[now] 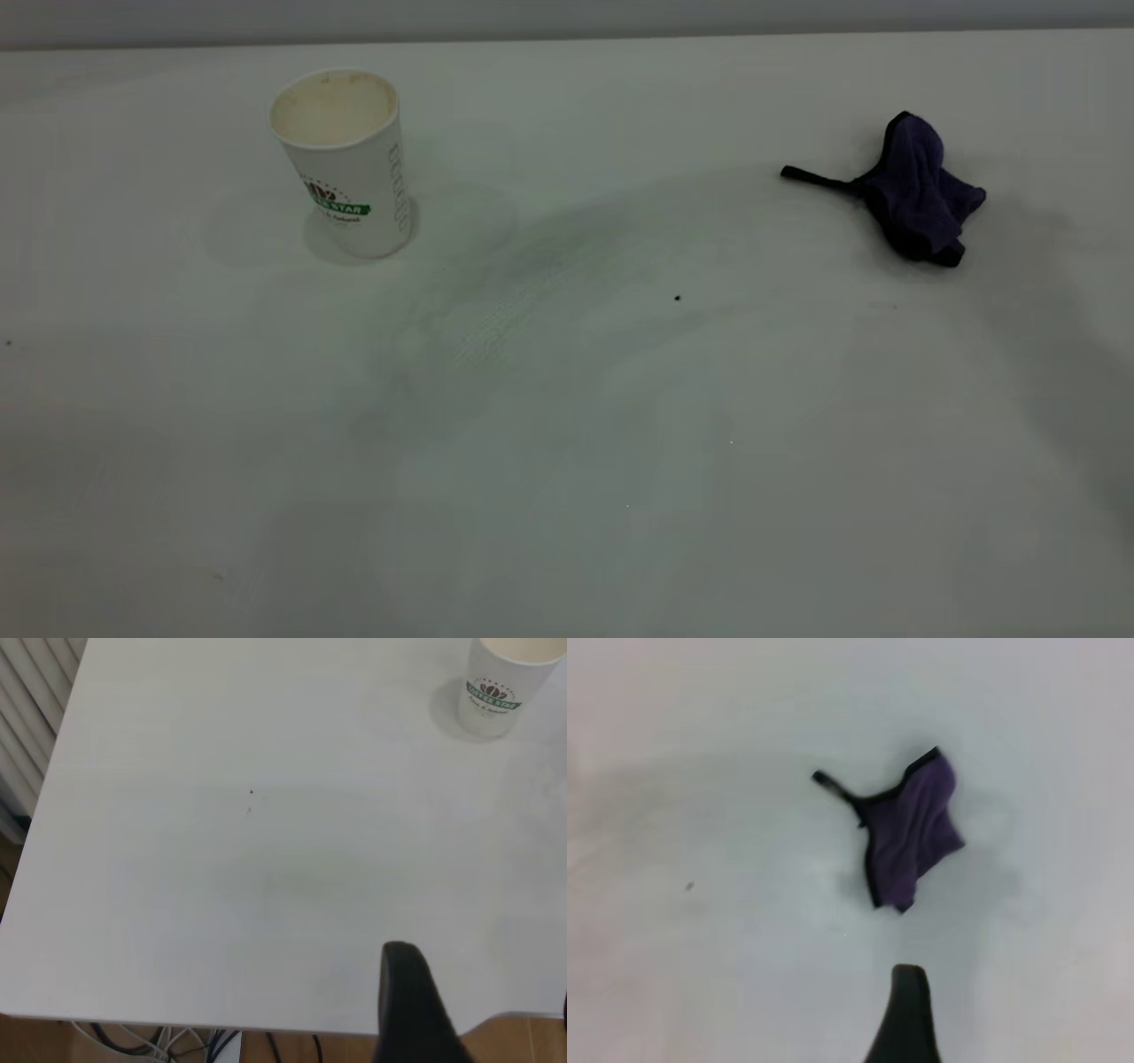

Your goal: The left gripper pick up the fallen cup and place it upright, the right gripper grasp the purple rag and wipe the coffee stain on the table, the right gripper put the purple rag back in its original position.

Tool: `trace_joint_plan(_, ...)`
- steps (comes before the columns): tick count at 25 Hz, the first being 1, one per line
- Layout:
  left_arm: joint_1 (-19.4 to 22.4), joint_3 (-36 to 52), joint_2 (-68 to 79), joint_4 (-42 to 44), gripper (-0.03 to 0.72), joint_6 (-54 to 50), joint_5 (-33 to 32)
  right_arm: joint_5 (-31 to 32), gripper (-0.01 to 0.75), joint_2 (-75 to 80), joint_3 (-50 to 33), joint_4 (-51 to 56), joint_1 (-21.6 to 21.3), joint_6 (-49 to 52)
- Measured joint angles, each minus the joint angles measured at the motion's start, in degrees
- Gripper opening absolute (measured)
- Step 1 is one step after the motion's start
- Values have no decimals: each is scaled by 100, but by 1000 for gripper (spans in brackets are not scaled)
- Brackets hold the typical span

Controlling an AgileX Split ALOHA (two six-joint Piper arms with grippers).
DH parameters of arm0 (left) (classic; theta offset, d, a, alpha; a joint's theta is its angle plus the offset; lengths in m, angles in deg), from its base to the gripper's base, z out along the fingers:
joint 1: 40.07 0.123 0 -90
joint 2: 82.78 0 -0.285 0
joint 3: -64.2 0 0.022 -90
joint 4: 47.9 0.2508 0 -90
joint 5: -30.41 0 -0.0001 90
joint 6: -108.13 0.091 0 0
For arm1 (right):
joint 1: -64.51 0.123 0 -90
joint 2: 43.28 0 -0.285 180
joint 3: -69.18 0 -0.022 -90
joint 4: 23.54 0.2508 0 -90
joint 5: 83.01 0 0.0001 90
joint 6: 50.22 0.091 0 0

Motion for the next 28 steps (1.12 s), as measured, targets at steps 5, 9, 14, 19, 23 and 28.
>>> trace_joint_plan(5, 0, 0, 0, 0, 474, 0, 0, 54, 714, -1166, -1399, 21, 317, 107)
trace_joint_plan(9, 0, 0, 0, 0, 474, 0, 0, 61, 712, -1904, -2432, 26, 342, 199)
trace_joint_plan(14, 0, 0, 0, 0, 474, 0, 0, 61, 705, -2679, -3518, 26, 342, 268)
trace_joint_plan(19, 0, 0, 0, 0, 474, 0, 0, 30, 695, -3466, -4694, 26, 342, 268)
trace_joint_plan(23, 0, 0, 0, 0, 474, 0, 0, 28, 690, -4729, -5503, 26, 342, 312)
trace_joint_plan(28, 0, 0, 0, 0, 474, 0, 0, 60, 682, -6440, -6057, -18, 319, 319)
